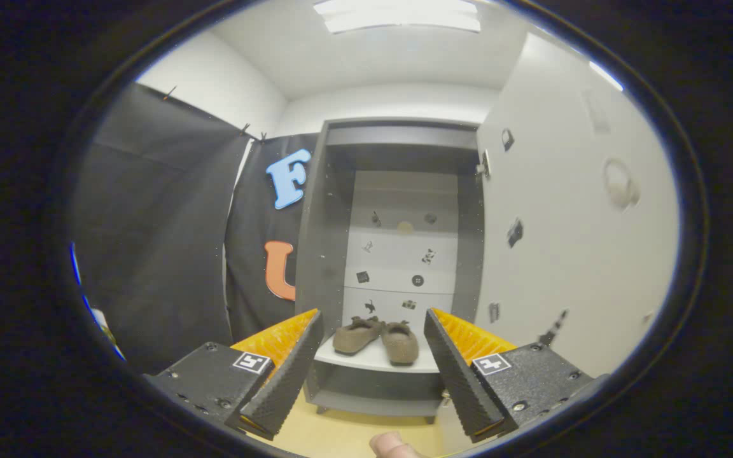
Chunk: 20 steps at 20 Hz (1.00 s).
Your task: Open the shoe cabinet door, grab the shoes and put them into the shoe cabinet, then close the shoe cabinet door.
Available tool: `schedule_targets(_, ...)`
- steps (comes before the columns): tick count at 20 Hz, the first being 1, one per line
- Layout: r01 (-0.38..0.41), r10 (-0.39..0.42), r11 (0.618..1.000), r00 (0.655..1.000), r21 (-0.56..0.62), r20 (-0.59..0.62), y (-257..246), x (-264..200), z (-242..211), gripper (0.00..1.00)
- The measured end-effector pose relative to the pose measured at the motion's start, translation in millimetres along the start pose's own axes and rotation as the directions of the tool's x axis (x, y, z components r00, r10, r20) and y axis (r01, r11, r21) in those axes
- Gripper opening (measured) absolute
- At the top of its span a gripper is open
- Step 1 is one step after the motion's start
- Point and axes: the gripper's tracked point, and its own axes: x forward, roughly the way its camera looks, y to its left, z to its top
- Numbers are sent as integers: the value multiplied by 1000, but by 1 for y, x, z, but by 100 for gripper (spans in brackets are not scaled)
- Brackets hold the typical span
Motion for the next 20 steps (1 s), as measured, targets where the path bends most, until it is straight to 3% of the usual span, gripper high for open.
schedule_targets(5,0,3,998,999,-70,39,-7,-97,30,100)
schedule_targets(11,-46,46,999,999,-10,-12,-51,-186,30,100)
schedule_targets(20,112,-112,994,993,1,-26,-205,-245,15,100)
